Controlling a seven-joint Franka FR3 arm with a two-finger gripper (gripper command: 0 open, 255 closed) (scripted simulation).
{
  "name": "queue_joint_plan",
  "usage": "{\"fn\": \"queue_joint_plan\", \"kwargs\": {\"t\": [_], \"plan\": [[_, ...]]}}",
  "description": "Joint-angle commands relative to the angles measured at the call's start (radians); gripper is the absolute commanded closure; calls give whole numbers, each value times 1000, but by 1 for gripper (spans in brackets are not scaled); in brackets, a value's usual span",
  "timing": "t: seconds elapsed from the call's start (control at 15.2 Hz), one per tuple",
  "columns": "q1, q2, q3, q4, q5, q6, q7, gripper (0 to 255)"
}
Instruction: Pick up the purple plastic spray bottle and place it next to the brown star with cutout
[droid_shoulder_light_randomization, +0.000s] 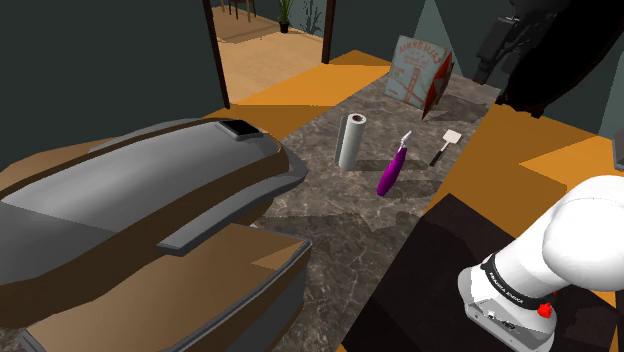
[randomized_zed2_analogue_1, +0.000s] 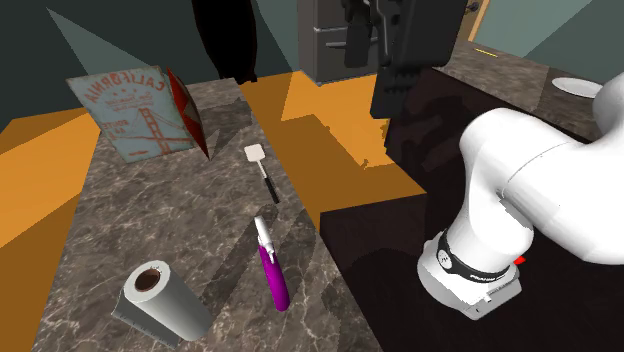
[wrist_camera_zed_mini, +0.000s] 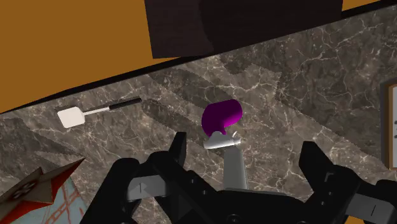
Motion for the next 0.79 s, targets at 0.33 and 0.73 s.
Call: {"fn": "queue_joint_plan", "kwargs": {"t": [0.33, 0.73], "plan": [[-43, -61, 86, -208, 23, 185, 185, 0], [-90, -58, 206, -404, 53, 422, 413, 0]]}}
